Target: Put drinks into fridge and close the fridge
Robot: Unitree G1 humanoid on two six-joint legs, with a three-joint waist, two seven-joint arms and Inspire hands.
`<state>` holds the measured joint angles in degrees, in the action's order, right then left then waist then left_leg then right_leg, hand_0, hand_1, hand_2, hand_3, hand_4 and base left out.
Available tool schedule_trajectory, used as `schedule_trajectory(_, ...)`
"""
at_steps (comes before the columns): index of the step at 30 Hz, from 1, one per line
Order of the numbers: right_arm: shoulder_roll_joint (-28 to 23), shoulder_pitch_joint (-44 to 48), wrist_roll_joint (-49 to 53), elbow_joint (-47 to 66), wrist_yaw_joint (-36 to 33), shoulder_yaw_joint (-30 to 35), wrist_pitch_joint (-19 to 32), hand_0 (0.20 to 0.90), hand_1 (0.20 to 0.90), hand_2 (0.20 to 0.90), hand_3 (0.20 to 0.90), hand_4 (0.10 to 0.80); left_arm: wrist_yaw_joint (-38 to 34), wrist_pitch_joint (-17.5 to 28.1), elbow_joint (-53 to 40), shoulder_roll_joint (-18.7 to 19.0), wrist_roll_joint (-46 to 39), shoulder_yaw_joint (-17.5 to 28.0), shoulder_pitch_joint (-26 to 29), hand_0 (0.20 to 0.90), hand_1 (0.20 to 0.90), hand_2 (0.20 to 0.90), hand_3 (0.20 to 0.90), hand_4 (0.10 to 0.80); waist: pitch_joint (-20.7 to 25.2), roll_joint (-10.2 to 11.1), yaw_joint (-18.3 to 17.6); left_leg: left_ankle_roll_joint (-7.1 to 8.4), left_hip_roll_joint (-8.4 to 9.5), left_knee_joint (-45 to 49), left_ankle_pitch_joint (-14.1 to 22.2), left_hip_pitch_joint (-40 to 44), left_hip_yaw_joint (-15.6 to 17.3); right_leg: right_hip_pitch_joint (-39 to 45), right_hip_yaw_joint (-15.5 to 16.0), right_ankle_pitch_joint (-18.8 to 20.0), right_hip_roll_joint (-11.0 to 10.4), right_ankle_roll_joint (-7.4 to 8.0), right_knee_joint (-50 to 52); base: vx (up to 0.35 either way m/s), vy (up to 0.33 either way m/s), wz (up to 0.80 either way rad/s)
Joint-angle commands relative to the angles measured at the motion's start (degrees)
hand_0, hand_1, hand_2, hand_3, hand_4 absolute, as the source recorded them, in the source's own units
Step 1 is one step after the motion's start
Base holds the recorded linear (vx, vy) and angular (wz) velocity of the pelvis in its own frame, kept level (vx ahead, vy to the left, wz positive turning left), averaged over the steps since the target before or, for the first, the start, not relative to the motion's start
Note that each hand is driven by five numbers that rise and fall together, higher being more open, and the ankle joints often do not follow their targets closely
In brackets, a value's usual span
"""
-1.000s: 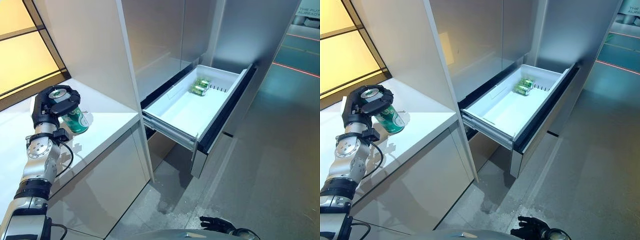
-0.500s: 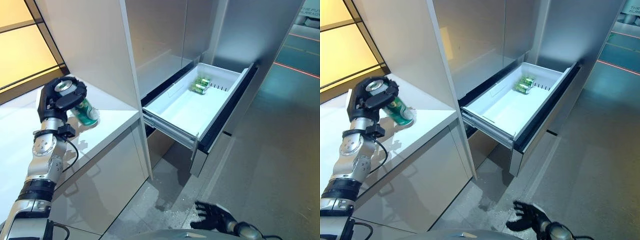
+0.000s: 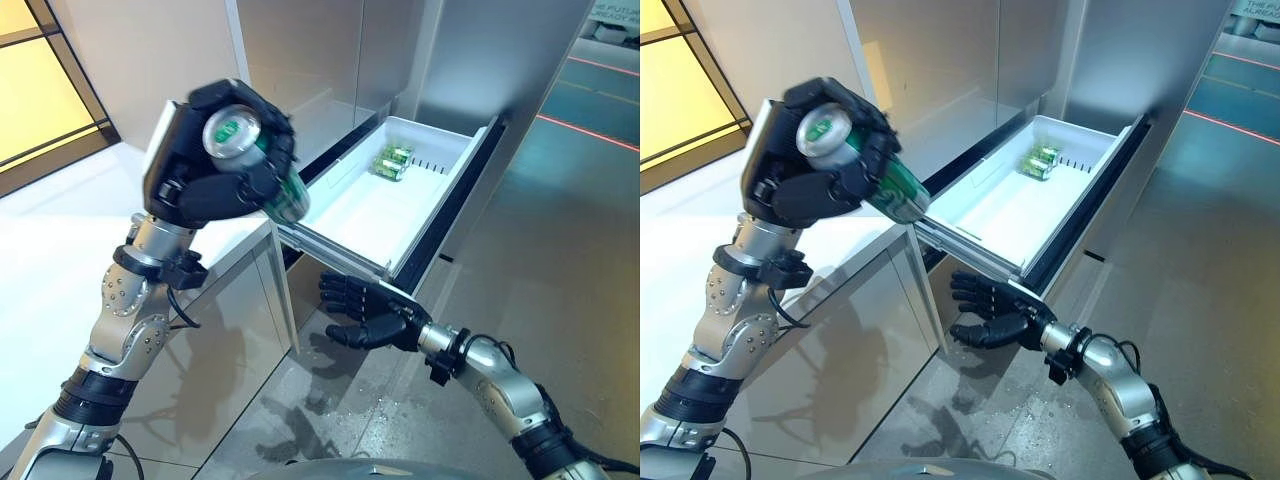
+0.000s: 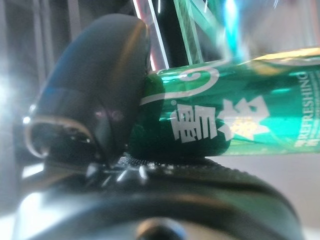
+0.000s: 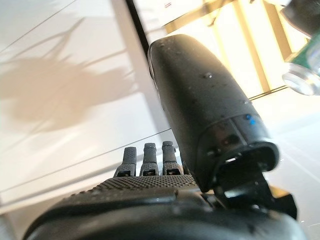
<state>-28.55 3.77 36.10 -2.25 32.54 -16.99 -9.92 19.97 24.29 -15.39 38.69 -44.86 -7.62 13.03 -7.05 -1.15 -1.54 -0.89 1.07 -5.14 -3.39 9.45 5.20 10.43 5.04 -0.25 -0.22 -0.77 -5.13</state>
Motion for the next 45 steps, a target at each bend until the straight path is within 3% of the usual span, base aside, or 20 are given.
schedule_trajectory(1,0.54,5.76,9.71,7.87,-1.05,2.4,6.31,0.9,0.9,0.9,0.9,0.8,0.93,5.05,-1.79,-0.67,-4.69,3.21,5.75,0.3,0.3,0.3,0.2,0.1,3.54,0.18,0.28,-2.03,1.95,0.14,6.24,0.76,-1.62,-2.6,1.23,-3.66,-0.54,3.36,4.6,0.0,0.0,0.0)
schedule_trajectory(7,2.39,9.89,11.78,14.41,-3.3,2.83,11.45,0.9,0.9,0.9,0.9,0.8,4.18,-0.73,-2.0,-2.66,-7.04,0.42,7.28,0.3,0.3,0.3,0.2,0.1,3.24,0.21,0.05,-2.22,2.02,0.14,6.37,0.92,-1.7,-2.5,1.06,-3.27,-0.38,3.3,4.26,-0.023,-0.034,0.01)
schedule_trajectory(17,3.58,14.76,17.89,17.9,-2.67,-2.57,3.53,0.9,0.9,0.9,0.9,0.8,2.45,-5.83,-1.51,-5.22,-1.98,-6.66,11.23,0.3,0.3,0.3,0.2,0.1,3.0,0.47,0.07,-2.07,2.19,0.14,6.0,0.91,-1.97,-2.3,1.17,-2.72,-0.3,3.25,3.89,0.0,0.0,0.0)
schedule_trajectory(25,1.75,16.63,16.8,17.94,-1.44,-4.88,3.27,0.9,0.9,0.9,0.9,0.8,-0.27,-6.29,2.46,-4.47,2.68,-9.21,13.19,0.3,0.3,0.3,0.2,0.1,2.98,0.7,-0.25,-1.89,2.18,0.14,5.76,0.68,-1.94,-2.38,1.08,-2.29,-0.17,3.25,3.48,-0.004,-0.008,0.0)
schedule_trajectory(35,0.62,18.05,17.95,16.52,-2.44,-5.84,1.01,0.9,0.9,0.9,0.9,0.8,4.63,-9.15,5.23,-5.23,-3.91,-11.41,14.25,0.3,0.3,0.3,0.2,0.1,2.87,0.66,-0.75,-1.72,2.01,0.25,5.6,0.75,-1.62,-2.36,0.66,-2.06,0.15,3.21,3.3,0.0,0.0,0.0)
schedule_trajectory(36,0.99,17.99,18.53,16.33,-2.31,-6.21,1.24,0.444,0.444,0.444,0.367,0.267,5.09,-9.64,5.06,-5.69,-4.82,-11.91,14.22,0.3,0.3,0.3,0.2,0.1,2.83,0.63,-0.77,-1.69,2.0,0.31,5.57,0.74,-1.66,-2.33,0.56,-2.02,0.2,3.18,3.26,0.0,0.0,0.0)
schedule_trajectory(37,1.24,17.92,19.21,16.2,-2.02,-6.44,1.38,0.3,0.3,0.3,0.2,0.1,5.21,-10.03,4.92,-5.94,-5.59,-12.19,14.18,0.3,0.3,0.3,0.2,0.1,2.81,0.61,-0.78,-1.66,1.99,0.34,5.53,0.73,-1.67,-2.32,0.48,-1.99,0.23,3.16,3.24,0.0,0.0,0.0)
schedule_trajectory(45,6.7,16.98,23.01,16.4,-6.35,-8.95,3.03,0.3,0.3,0.3,0.2,0.1,6.15,-10.43,5.06,-12.73,-9.96,-15.64,11.35,0.3,0.3,0.3,0.2,0.1,2.75,0.55,-0.87,-1.54,1.88,0.4,5.53,0.81,-1.67,-2.06,0.33,-1.91,0.61,3.03,2.73,0.0,0.0,0.0)
